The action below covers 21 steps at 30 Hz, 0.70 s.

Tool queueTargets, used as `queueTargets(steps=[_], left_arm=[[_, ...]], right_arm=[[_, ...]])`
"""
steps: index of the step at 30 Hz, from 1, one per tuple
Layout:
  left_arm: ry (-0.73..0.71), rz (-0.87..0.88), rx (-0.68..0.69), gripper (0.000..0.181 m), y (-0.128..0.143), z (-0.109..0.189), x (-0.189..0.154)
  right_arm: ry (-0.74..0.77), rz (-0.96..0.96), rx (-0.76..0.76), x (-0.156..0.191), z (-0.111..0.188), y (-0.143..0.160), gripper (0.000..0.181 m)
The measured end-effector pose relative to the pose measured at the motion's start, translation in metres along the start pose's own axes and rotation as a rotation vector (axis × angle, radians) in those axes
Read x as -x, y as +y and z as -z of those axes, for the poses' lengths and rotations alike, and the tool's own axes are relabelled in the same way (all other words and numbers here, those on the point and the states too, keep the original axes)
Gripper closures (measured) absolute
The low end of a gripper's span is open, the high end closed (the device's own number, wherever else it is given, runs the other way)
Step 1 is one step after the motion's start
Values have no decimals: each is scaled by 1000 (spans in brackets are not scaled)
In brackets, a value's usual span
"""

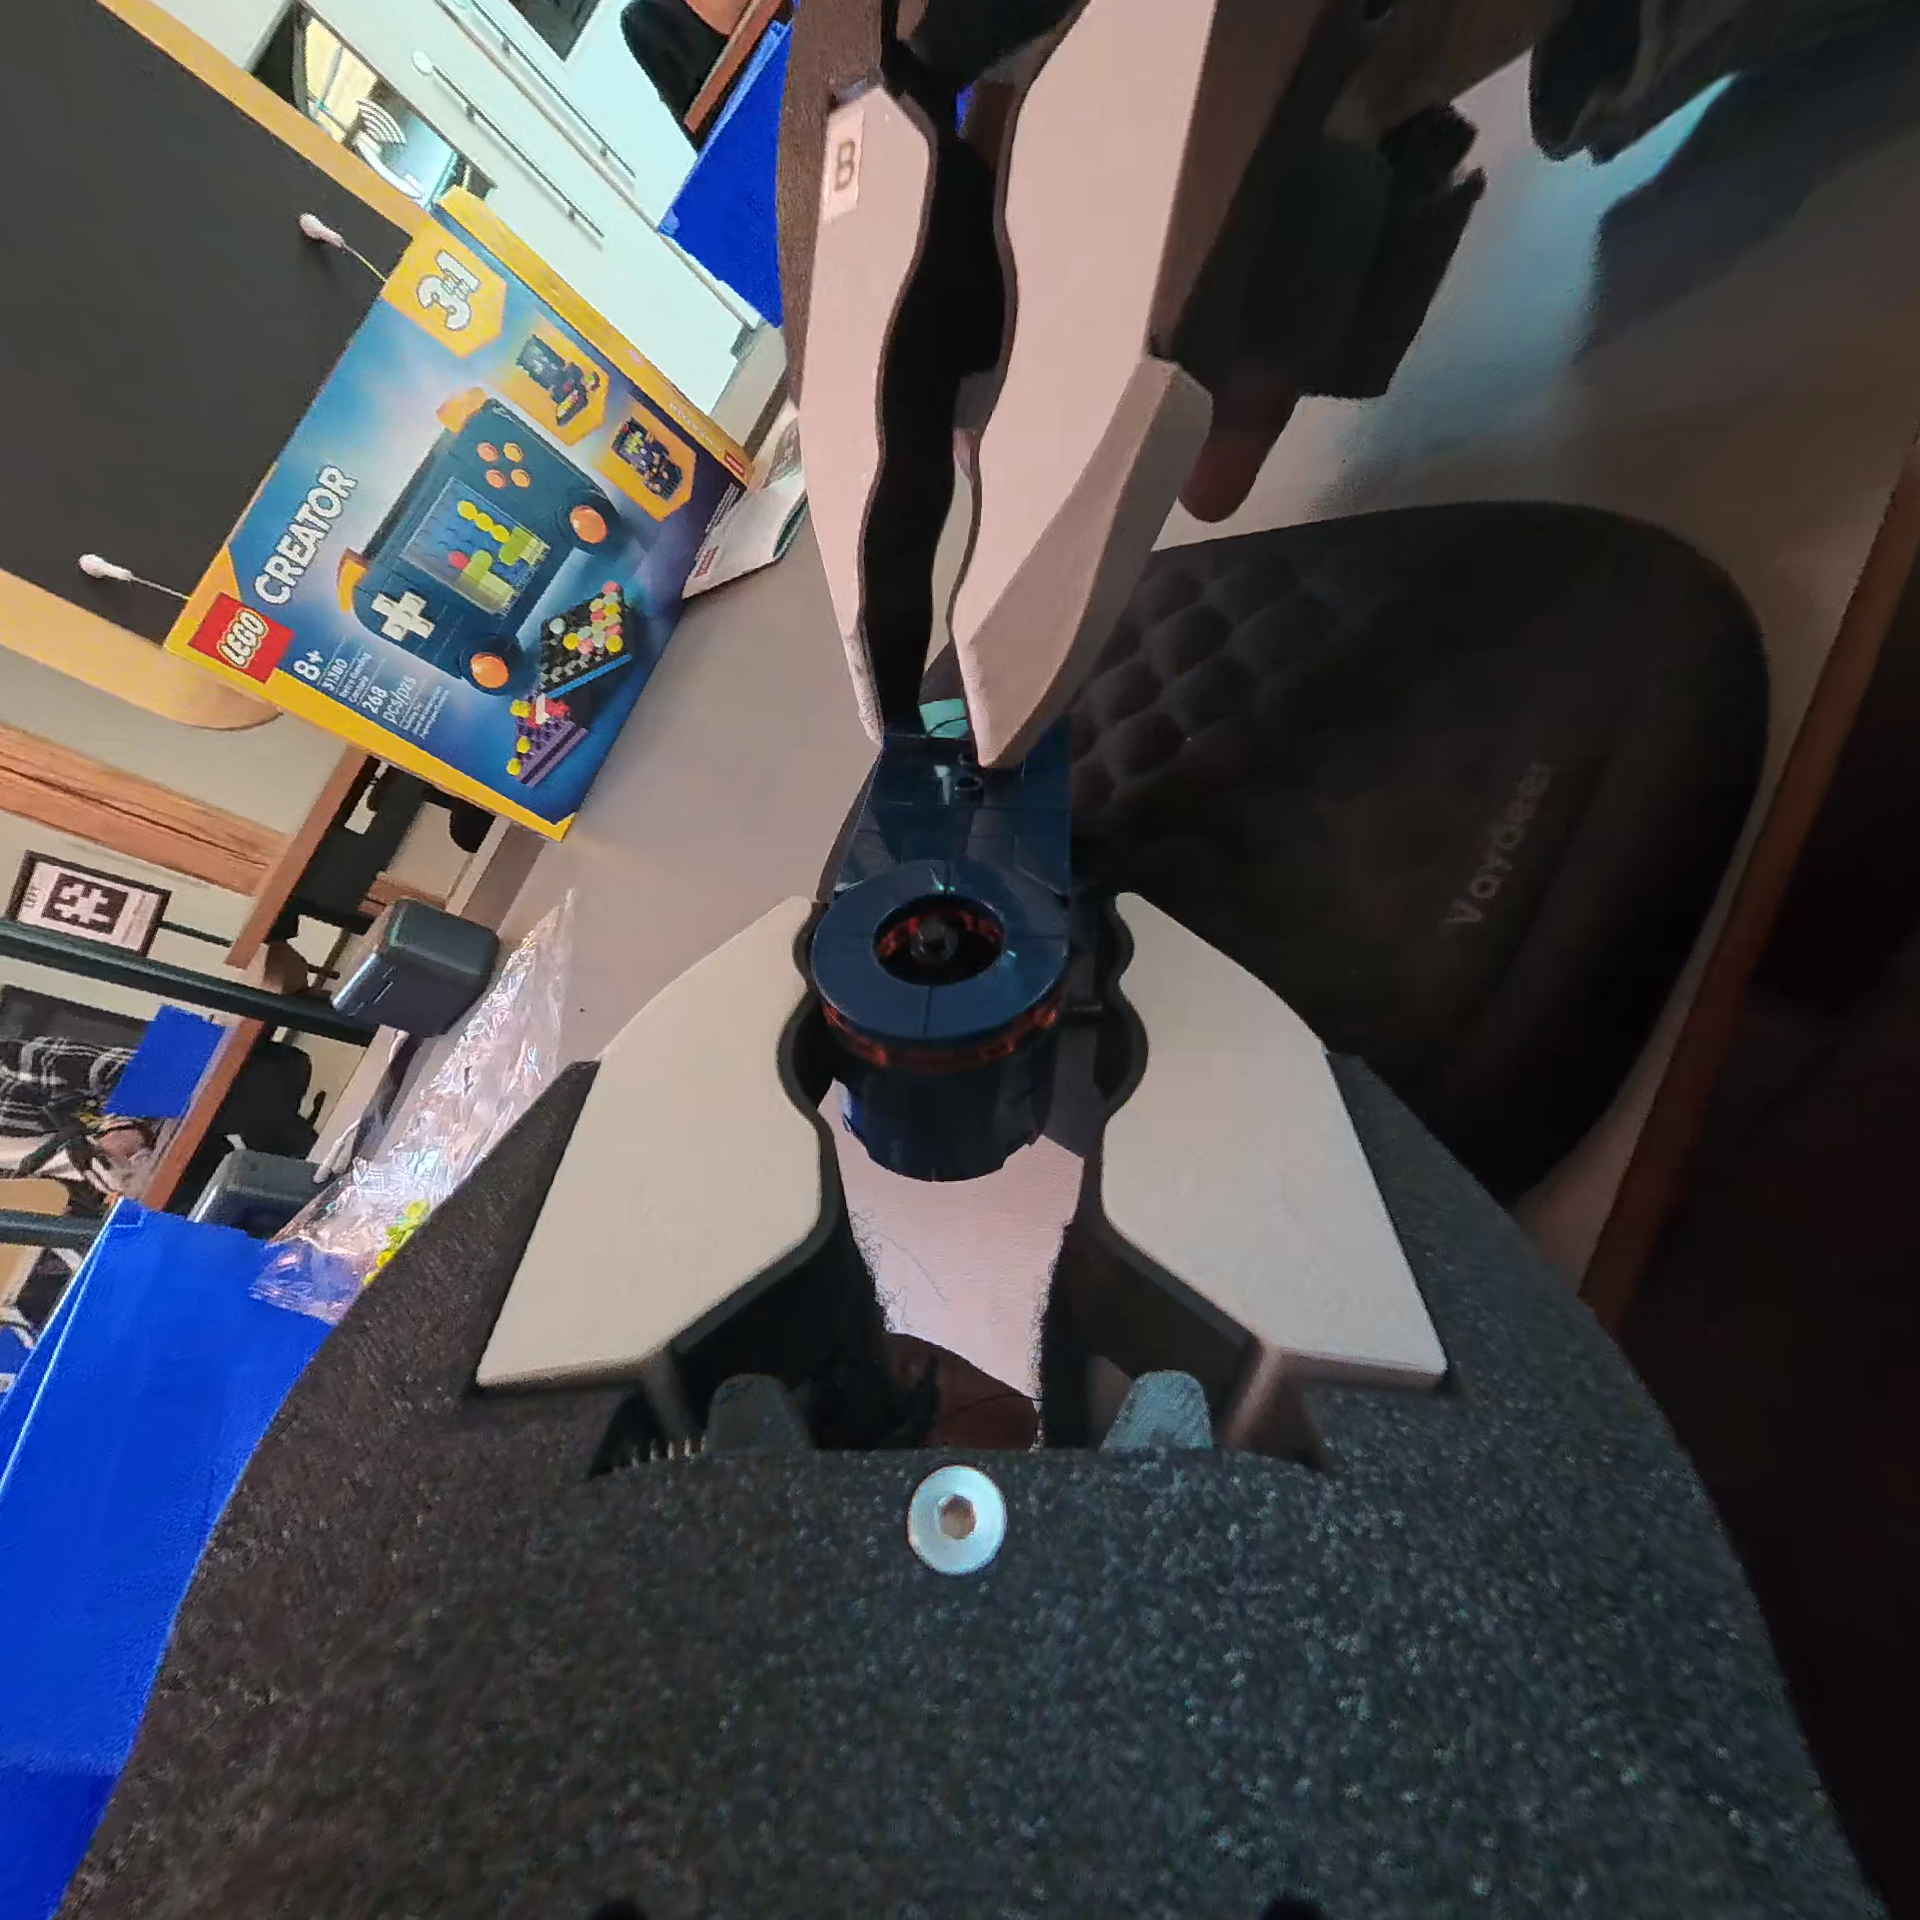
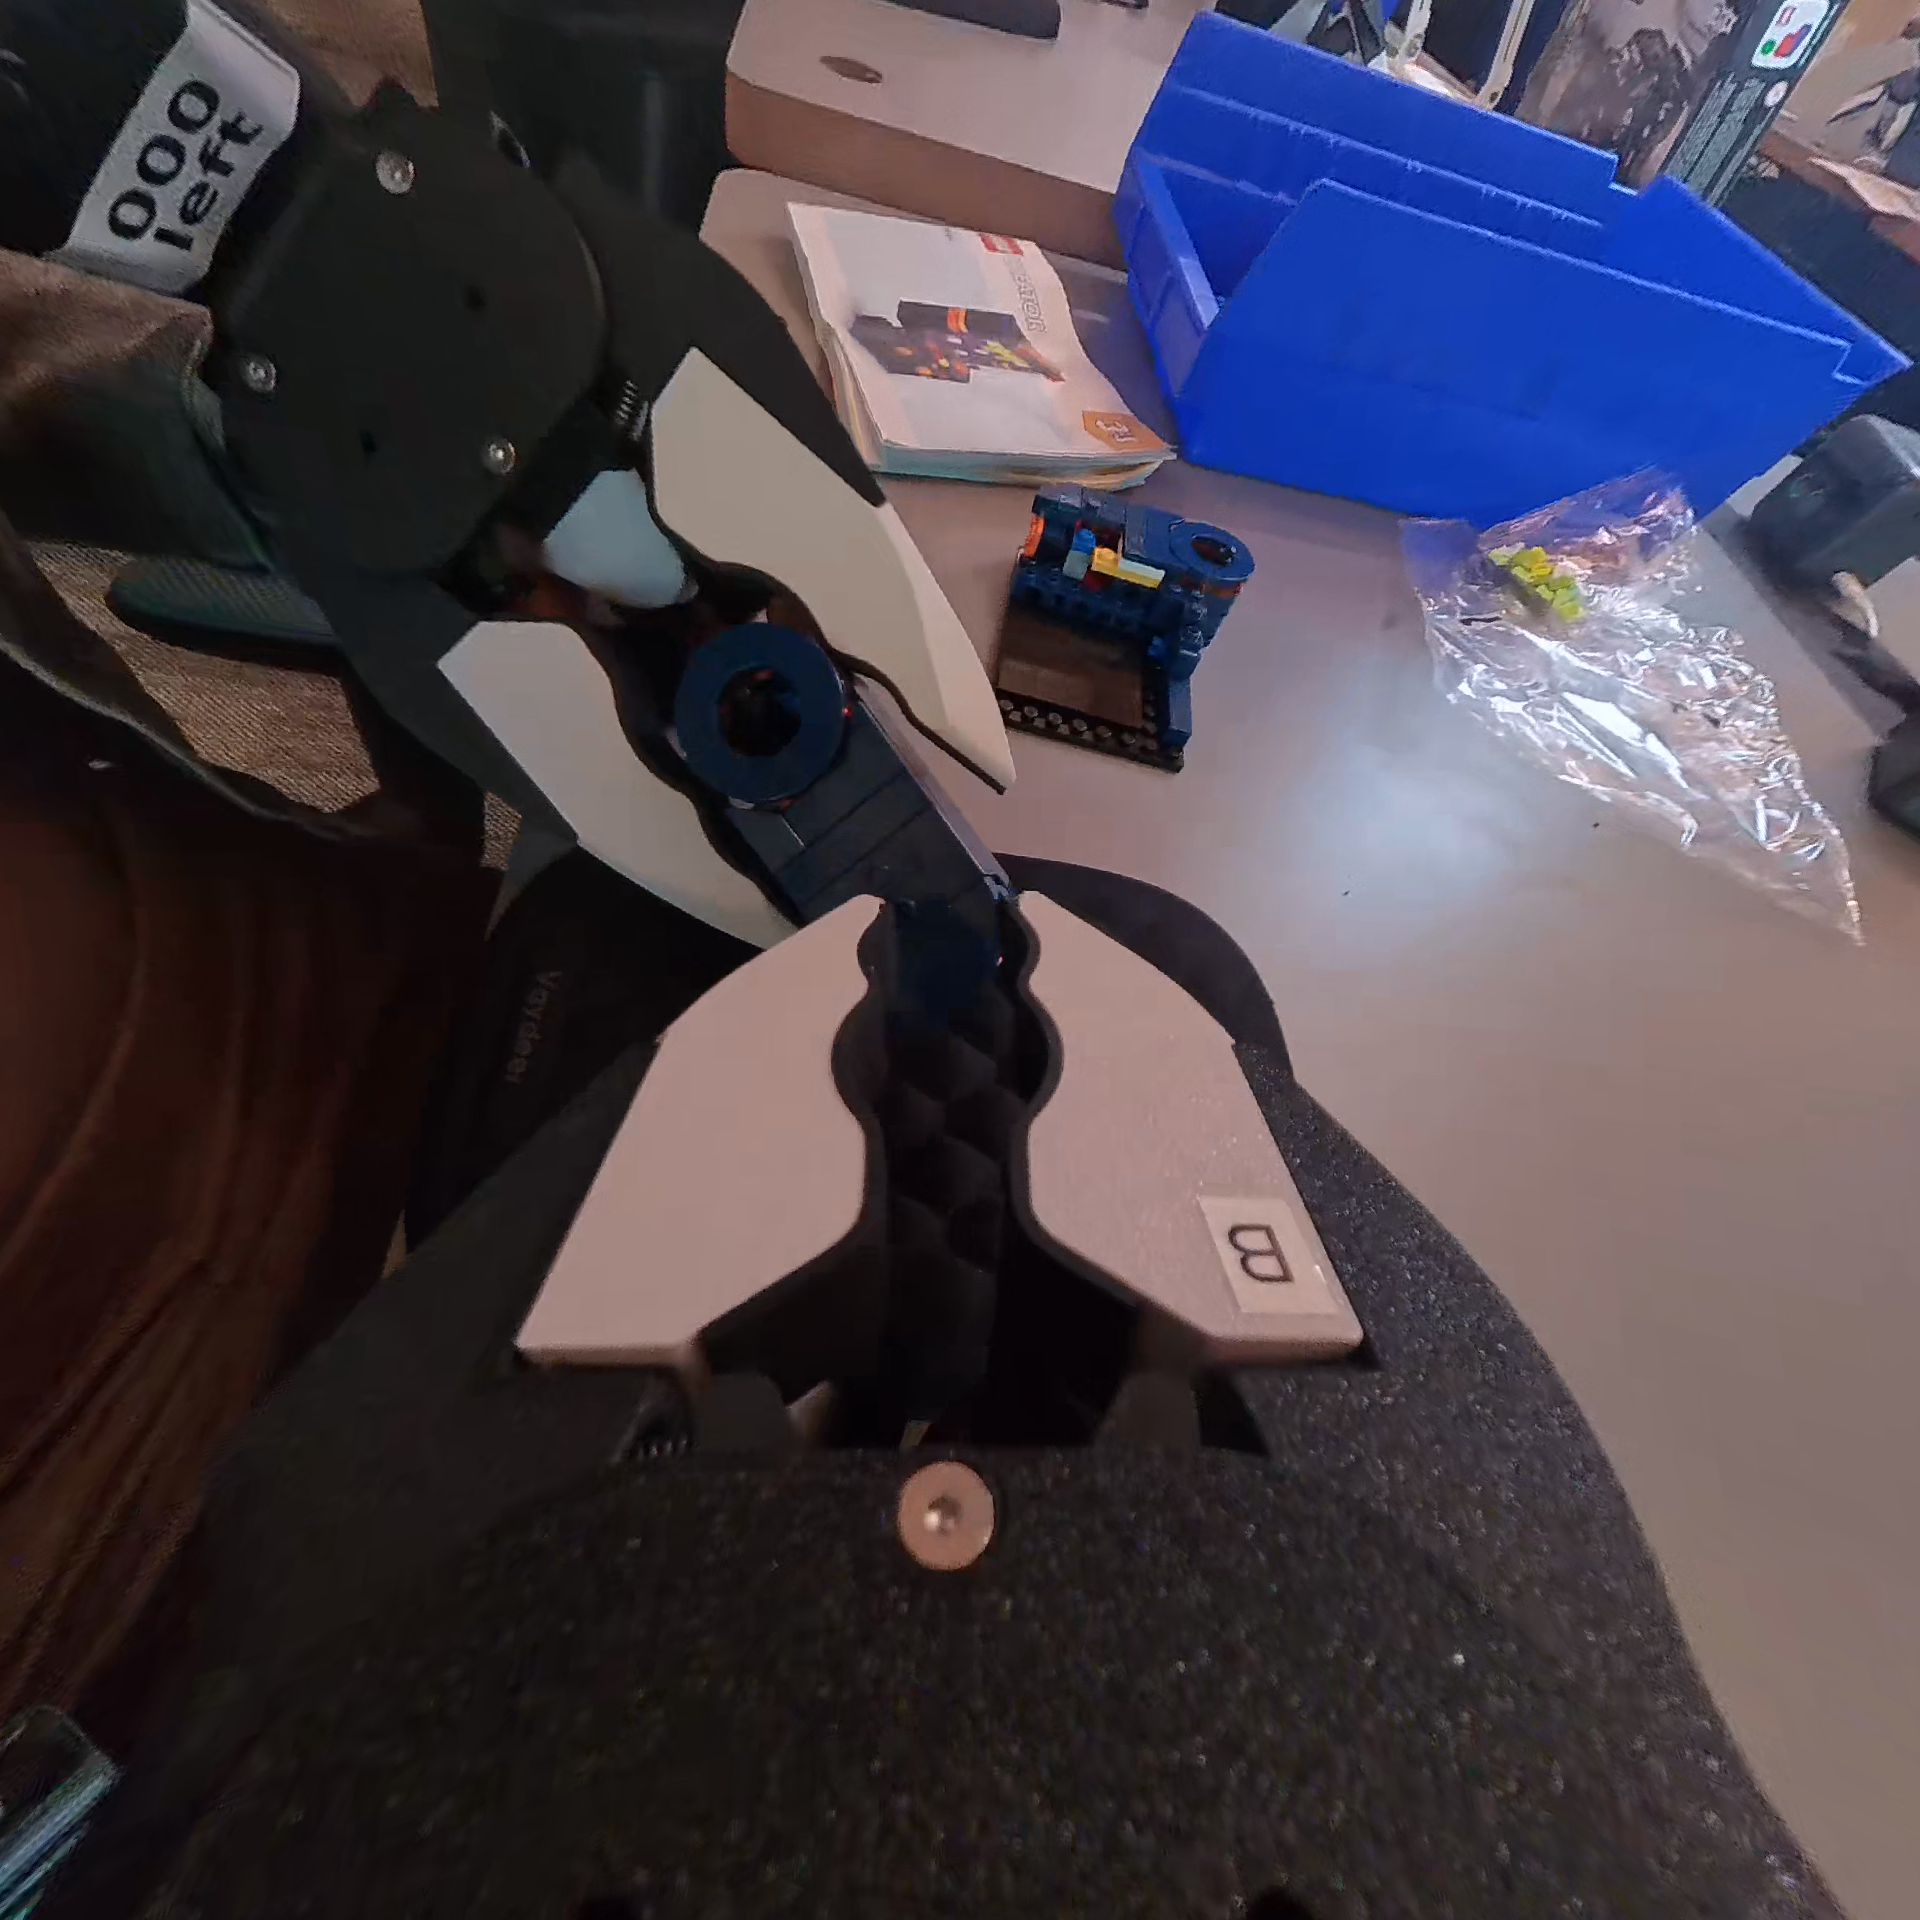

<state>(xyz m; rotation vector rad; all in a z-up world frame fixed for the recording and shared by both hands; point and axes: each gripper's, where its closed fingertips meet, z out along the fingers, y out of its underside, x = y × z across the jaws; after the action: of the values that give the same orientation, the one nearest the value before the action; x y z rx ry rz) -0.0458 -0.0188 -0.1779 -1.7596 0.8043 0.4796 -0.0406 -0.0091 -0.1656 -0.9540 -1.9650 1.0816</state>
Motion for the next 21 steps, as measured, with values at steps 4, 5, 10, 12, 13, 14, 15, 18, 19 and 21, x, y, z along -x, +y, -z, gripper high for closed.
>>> queueTargets(steps=[4, 5, 10, 12, 13, 14, 15, 18, 19, 21], left_arm=[[-7, 9, -16, 133, -1, -2, 0], [-4, 12, -15, 133, -1, -2, 0], [-9, -3, -34, 133, -2, -3, 0], [-14, -10, -34, 133, -3, -4, 0], [-17, -16, -39, 133, -3, -4, 0], [-18, -22, -43, 133, -4, -5, 0], [-16, -21, -44, 133, -4, -5, 0], [-8, -10, -42, 133, -3, -7, 0], [-10, -12, -43, 133, -4, -7, 0], [-12, -16, -44, 133, -4, -8, 0]], right_arm=[[-3, -16, -3, 0, 0, 0, 161], [-6, -25, -9, -1, 0, 0, 161], [5, -142, -86, -8, 5, -2, 171], [19, -172, -74, -12, 10, 4, 172], [37, -164, -63, -14, 12, 6, 172], [52, -154, -50, -14, 14, 9, 173], [63, -149, -34, -15, 14, 12, 176], [72, -157, -1, -16, 15, 19, 179], [72, -164, -7, -16, 16, 20, 179], [76, -189, -10, -17, 15, 23, 180]])
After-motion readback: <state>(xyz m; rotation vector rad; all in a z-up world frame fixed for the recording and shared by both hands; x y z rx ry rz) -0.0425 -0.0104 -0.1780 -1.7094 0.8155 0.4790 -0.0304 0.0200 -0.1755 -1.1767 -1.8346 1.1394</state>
